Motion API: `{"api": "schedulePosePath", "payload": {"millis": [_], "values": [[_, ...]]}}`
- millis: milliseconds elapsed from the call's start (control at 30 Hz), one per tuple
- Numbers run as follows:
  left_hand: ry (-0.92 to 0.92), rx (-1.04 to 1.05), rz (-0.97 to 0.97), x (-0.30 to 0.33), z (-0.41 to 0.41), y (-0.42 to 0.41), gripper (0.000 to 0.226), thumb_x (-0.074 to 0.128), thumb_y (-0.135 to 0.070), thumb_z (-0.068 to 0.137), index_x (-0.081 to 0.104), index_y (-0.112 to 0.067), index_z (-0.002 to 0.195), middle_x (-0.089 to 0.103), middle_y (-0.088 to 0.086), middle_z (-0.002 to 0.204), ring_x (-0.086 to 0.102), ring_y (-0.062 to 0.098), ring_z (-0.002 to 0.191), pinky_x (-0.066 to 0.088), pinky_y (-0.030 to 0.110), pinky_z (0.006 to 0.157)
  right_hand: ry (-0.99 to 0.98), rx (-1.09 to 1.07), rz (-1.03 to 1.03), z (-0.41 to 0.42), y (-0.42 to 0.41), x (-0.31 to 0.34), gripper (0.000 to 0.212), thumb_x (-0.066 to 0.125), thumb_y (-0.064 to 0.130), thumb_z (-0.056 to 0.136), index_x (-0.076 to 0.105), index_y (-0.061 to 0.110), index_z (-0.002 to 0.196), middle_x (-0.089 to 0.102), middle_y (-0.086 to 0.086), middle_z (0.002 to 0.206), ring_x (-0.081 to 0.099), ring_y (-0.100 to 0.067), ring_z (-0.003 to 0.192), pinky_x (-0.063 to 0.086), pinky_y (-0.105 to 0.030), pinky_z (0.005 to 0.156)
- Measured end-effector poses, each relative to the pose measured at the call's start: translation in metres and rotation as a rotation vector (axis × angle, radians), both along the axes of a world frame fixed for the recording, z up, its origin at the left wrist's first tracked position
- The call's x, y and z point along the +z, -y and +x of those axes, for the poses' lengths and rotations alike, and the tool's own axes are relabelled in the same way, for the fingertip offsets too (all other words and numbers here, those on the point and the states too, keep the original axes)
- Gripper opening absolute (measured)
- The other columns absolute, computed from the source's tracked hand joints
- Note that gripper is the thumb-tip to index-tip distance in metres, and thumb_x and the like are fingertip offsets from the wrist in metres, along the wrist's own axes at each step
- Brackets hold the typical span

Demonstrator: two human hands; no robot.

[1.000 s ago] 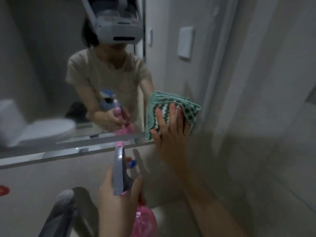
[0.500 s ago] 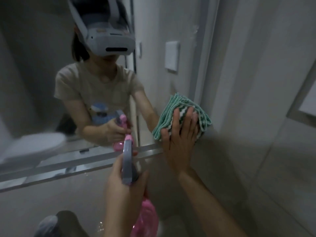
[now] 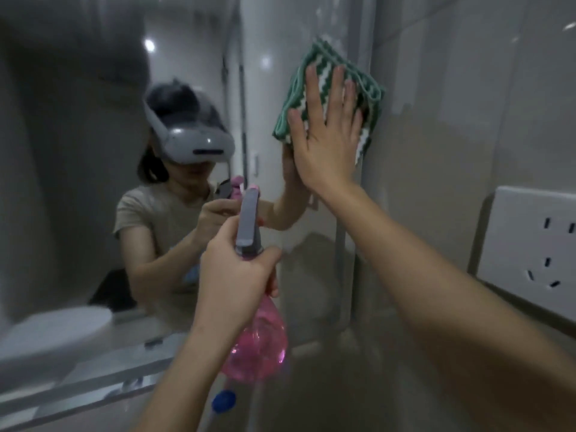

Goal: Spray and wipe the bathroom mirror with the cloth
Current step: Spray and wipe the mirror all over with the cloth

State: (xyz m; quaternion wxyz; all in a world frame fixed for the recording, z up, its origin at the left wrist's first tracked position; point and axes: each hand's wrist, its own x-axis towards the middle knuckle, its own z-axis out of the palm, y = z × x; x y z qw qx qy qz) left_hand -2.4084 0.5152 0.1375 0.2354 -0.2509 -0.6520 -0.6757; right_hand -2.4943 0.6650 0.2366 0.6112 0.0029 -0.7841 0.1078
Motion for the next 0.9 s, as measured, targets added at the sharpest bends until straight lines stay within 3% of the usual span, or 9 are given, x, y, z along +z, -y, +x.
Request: {"api": "schedulePosePath", "payload": {"millis": [167, 367, 600, 900], "values": [[0.013, -0.159, 0.072, 0.061, -0.016, 0.003, 0.015, 0.057, 0.009, 0.077, 0.055, 0.002, 0.090, 0.046, 0.006, 0.039, 0.044, 0.021, 0.034, 0.039, 0.028, 0.041, 0.010, -0.012, -0.044, 0.000, 0.021, 0.086, 0.059, 0.020, 0.048, 0.102, 0.002, 0.026, 0.153, -0.008, -0.008, 0.160, -0.009, -0.027, 0.147, -0.008, -0.045, 0.115], [-0.003, -0.232, 0.148, 0.127, -0.020, 0.008, 0.016, 0.054, 0.010, 0.078, 0.052, 0.000, 0.091, 0.042, 0.007, 0.046, 0.042, 0.016, 0.034, 0.039, 0.025, 0.039, 0.025, 0.019, 0.002, 0.001, 0.025, 0.138, 0.059, 0.018, 0.049, 0.102, -0.002, 0.028, 0.153, -0.012, -0.008, 0.160, -0.012, -0.028, 0.146, -0.010, -0.045, 0.115], [-0.070, -0.195, 0.105, 0.149, -0.031, 0.021, 0.014, 0.056, 0.009, 0.078, 0.050, -0.001, 0.086, 0.045, 0.001, 0.041, 0.045, 0.016, 0.036, 0.040, 0.027, 0.040, -0.023, -0.001, 0.052, -0.002, 0.019, 0.127, 0.058, 0.019, 0.048, 0.102, 0.000, 0.027, 0.153, -0.009, -0.007, 0.160, -0.009, -0.024, 0.147, -0.009, -0.042, 0.116], [-0.042, -0.054, 0.039, 0.125, -0.034, 0.013, 0.009, 0.056, 0.011, 0.075, 0.049, 0.005, 0.077, 0.046, 0.007, 0.037, 0.043, 0.020, 0.032, 0.039, 0.026, 0.040, 0.013, 0.034, 0.071, -0.002, 0.012, 0.045, 0.060, 0.014, 0.052, 0.097, 0.000, 0.031, 0.152, -0.010, -0.003, 0.160, -0.012, -0.020, 0.147, -0.013, -0.038, 0.113]]}}
